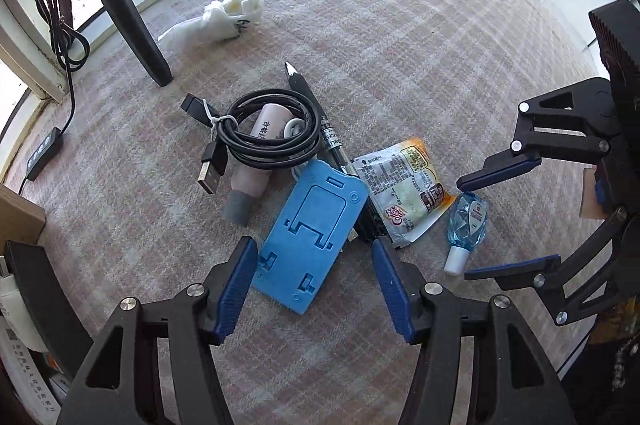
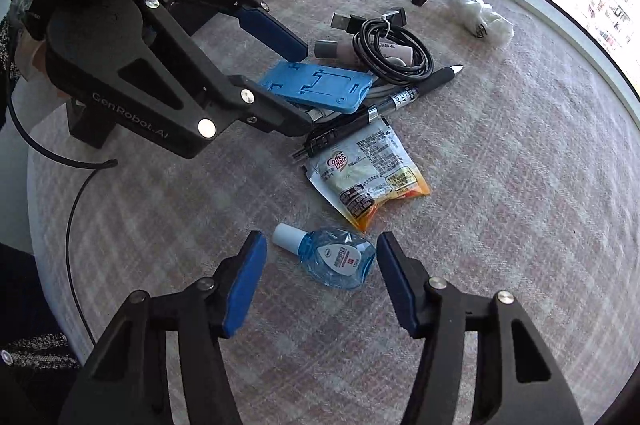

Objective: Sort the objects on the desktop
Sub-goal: 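Grasp the blue phone stand with the left gripper while the right gripper grasps the blue eye-drop bottle, then carry the phone stand and eye-drop bottle into the black bin and open both grippers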

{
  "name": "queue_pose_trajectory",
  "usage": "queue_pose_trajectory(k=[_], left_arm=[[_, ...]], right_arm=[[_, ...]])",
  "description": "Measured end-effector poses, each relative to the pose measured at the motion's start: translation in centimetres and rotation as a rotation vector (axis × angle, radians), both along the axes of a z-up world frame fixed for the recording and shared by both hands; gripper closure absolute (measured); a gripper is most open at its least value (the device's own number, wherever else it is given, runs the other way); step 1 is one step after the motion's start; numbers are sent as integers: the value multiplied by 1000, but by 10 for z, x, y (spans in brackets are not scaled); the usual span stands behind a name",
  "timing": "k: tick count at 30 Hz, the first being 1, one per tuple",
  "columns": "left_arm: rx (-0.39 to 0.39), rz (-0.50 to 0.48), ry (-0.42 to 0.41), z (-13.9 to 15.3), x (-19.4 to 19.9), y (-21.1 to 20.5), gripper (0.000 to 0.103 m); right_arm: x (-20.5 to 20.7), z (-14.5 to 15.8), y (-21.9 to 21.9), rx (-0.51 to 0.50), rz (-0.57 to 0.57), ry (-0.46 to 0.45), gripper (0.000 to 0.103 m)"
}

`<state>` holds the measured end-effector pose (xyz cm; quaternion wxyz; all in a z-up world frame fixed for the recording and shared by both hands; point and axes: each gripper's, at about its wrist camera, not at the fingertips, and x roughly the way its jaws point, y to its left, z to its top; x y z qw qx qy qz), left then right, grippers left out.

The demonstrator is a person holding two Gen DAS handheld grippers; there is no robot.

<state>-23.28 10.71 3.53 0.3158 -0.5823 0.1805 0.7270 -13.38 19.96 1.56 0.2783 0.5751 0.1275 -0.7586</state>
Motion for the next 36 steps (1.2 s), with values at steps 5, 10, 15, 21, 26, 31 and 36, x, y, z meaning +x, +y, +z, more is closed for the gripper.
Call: queue_pose_trajectory(k=[5, 10, 15, 21, 26, 31, 36], left_arm=[[-16, -42, 10, 0, 8, 8, 50], [-29, -26, 6, -4, -2, 14, 49], [-21, -45, -13, -5, -3, 20, 54], [-18, -24, -21, -5, -4, 21, 71], [-19, -6, -15, -6, -1, 21, 71], [-20, 49, -16, -6, -4, 18, 72], [1, 115, 5, 2, 0, 9, 78]], right_arm=[[7, -4, 1, 9, 4, -21, 60], [11, -3, -3, 20, 19, -14, 60], [10, -1, -6, 24, 34, 3, 57], [12, 0, -12, 29, 47, 2, 53], [23, 2, -15, 46, 59, -2, 66], [29, 5, -14, 46, 30, -5, 67], [37, 8, -13, 35, -9, -1, 67]])
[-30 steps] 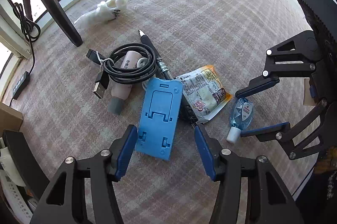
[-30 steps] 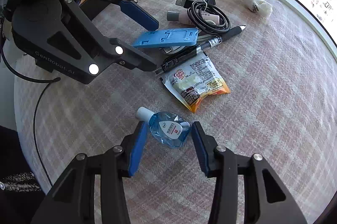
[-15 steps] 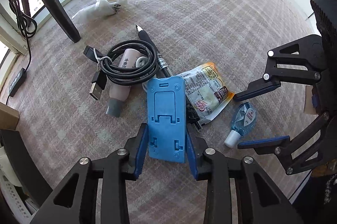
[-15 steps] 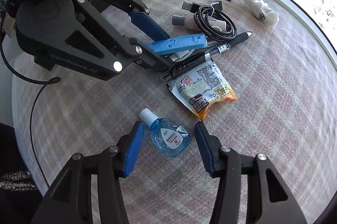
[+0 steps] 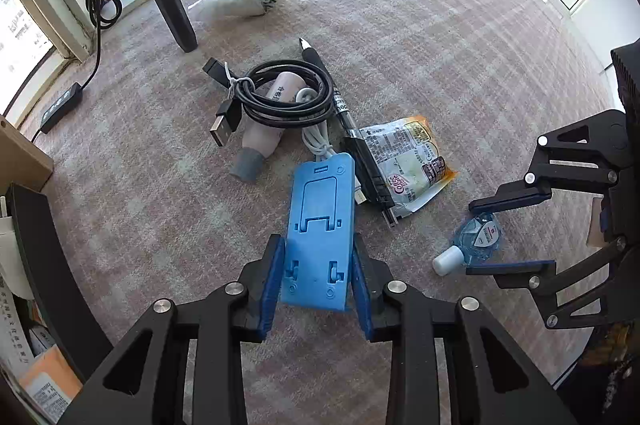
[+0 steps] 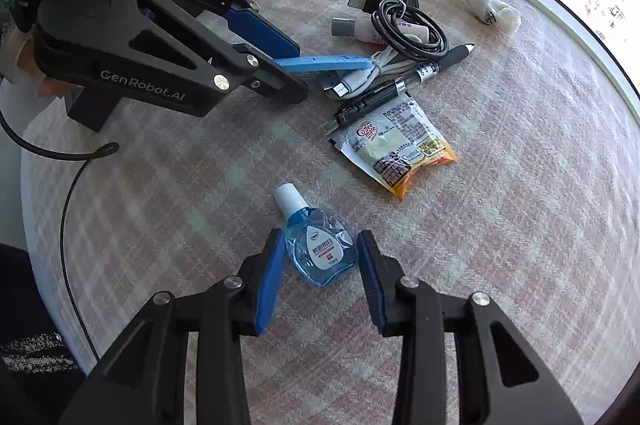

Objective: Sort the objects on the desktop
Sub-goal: 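Carry the phone stand and eye-drop bottle into the black bin and open both grippers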

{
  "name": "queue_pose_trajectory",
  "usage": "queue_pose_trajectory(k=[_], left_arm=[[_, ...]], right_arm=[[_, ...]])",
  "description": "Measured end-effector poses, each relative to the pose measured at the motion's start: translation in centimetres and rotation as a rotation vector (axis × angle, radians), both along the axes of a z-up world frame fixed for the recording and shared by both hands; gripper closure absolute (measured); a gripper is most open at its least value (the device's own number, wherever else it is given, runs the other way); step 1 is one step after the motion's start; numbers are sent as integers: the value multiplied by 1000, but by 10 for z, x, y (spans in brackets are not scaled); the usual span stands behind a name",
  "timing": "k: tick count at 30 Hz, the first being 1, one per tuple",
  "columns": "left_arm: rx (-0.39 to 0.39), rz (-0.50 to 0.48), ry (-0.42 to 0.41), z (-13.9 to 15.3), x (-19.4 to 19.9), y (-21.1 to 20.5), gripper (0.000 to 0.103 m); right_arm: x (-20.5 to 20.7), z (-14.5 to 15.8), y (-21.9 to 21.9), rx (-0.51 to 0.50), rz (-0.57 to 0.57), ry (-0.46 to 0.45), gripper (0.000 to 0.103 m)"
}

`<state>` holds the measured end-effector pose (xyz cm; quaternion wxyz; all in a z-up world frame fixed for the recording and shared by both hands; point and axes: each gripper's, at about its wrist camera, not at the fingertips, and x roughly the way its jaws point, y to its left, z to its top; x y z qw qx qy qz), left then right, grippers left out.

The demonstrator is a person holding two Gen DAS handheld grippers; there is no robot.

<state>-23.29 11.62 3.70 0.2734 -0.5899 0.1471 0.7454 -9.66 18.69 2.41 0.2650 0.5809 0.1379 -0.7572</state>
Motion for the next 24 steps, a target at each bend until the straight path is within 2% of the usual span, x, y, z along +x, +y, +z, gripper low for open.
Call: queue_pose_trajectory(k=[1, 8, 13, 16, 18, 22, 24], left_arm=[[4, 8, 4, 2, 2, -2, 98], [-2, 87, 3, 0, 1, -10, 99], [21, 140, 40, 17, -3, -29, 99], [27, 175, 62, 24, 21, -38, 99], [27, 198, 84, 35, 32, -87, 99], [24, 253, 123, 69, 48, -109, 99], [10, 292, 144, 80, 54, -124, 99]], right_arm=[[2, 1, 1, -4, -11, 2, 67], [13, 6, 13, -5, -91, 8, 67], [20, 20, 17, -25, -139, 39, 67], [20, 37, 18, -47, -166, 74, 67], [18, 48, 18, -61, -183, 88, 67], [11, 67, 19, -86, -196, 120, 67], [-35, 64, 12, -91, -187, 135, 67]])
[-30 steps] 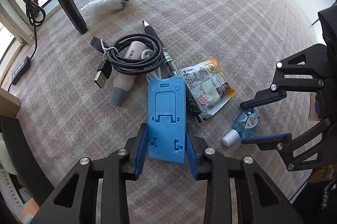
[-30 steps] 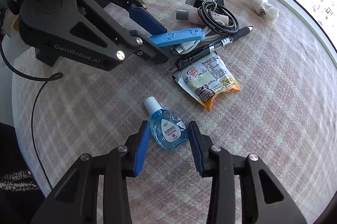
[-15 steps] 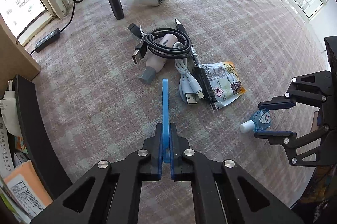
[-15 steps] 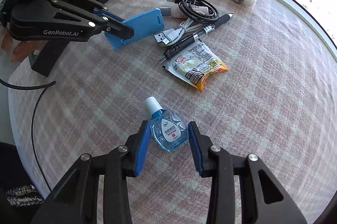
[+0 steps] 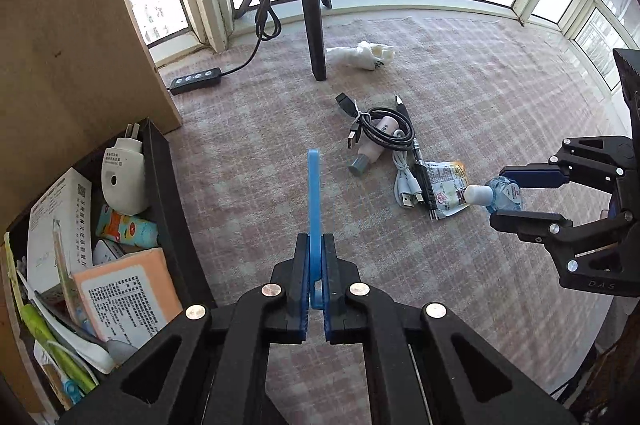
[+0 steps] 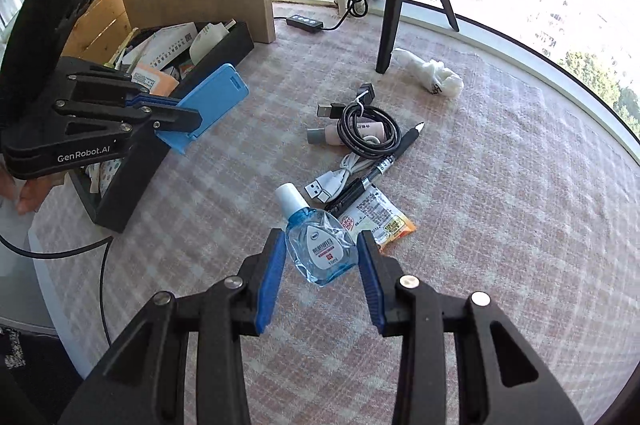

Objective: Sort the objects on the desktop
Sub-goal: 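Carry the phone stand and eye-drop bottle into the black bin and open both grippers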

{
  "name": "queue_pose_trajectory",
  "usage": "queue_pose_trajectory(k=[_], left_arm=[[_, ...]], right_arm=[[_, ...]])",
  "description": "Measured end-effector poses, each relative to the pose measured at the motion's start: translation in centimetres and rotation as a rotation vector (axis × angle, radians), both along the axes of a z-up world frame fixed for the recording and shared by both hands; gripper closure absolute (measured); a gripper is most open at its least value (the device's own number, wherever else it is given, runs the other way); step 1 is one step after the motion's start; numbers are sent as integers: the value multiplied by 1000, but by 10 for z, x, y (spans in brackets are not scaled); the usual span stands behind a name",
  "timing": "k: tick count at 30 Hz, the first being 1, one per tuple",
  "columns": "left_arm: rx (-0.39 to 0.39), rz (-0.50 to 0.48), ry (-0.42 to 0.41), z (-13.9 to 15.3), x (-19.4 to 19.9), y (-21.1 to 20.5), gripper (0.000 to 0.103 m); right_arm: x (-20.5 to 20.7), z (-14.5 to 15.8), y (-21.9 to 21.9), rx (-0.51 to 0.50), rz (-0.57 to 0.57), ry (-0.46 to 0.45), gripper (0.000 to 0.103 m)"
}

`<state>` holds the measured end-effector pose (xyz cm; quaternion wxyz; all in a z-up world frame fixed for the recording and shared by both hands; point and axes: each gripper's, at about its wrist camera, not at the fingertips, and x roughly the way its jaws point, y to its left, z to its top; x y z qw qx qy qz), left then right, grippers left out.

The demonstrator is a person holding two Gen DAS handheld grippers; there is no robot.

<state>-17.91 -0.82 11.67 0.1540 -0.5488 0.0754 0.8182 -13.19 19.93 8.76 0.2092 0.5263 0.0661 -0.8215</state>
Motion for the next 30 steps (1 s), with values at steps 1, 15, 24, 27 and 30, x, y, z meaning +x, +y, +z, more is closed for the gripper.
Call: queue_pose_trajectory(k=[1, 15, 24, 27, 30], left_arm=[[0, 15, 7, -4, -8, -2, 99], [-2, 247, 66, 27, -33, -132, 99], [26, 300, 69, 22, -50, -171, 99], [33, 299, 73, 22, -55, -174, 99], [21, 301, 80, 22, -61, -175, 98]], right_arm=[[-13, 1, -11, -3, 3, 6, 67], [-84, 60, -151, -38, 136, 88, 67], [-121, 54, -227, -65, 185, 63, 67], [-124, 50, -243, -54, 196, 63, 67], [-127, 48, -253, -49, 202, 66, 66]])
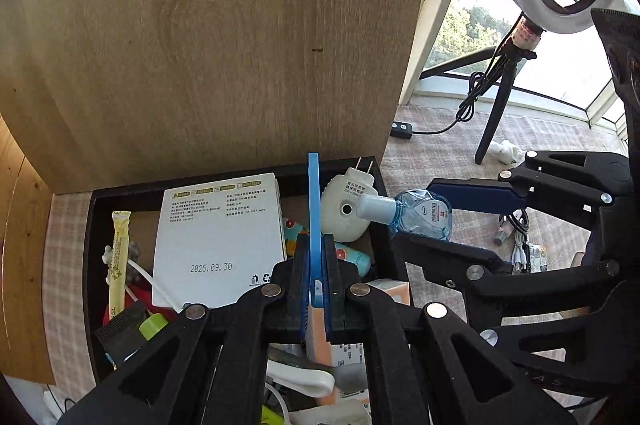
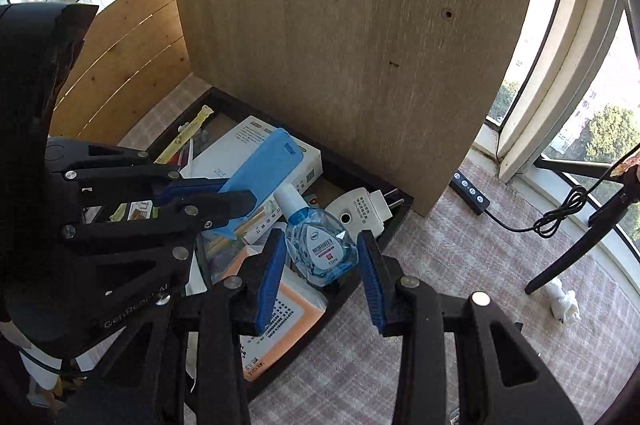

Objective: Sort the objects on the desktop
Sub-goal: 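Carry the phone stand and eye-drop bottle into the black bin and open both grippers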

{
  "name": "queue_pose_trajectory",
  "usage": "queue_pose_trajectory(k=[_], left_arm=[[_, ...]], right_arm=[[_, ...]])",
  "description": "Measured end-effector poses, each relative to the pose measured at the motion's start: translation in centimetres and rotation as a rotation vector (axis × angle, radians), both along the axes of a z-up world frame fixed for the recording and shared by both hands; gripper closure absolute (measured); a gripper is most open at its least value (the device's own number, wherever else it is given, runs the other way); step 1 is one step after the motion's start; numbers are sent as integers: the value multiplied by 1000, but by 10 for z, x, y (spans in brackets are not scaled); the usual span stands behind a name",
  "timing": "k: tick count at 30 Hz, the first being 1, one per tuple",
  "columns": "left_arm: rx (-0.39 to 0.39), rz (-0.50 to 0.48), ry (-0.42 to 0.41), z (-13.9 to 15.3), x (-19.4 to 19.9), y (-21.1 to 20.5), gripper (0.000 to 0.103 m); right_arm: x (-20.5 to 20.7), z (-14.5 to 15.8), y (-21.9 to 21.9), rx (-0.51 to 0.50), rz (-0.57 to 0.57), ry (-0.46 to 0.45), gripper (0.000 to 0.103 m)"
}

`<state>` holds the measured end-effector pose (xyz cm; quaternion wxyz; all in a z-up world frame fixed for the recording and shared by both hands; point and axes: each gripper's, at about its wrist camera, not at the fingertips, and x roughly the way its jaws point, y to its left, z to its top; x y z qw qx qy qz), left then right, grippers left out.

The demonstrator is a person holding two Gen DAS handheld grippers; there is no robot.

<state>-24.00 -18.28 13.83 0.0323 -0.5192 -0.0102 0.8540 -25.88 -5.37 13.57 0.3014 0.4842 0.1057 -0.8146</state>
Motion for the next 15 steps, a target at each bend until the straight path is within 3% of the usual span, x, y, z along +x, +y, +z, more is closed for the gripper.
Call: queue_pose_trajectory(k=[4, 15], left_arm=[[33, 65, 4, -1, -6, -15, 77], [11, 41, 19, 3, 3, -9, 77]], right_arm=[[-6, -2, -5, 14, -13, -1, 65], [6, 7, 16, -16, -36, 15, 64]])
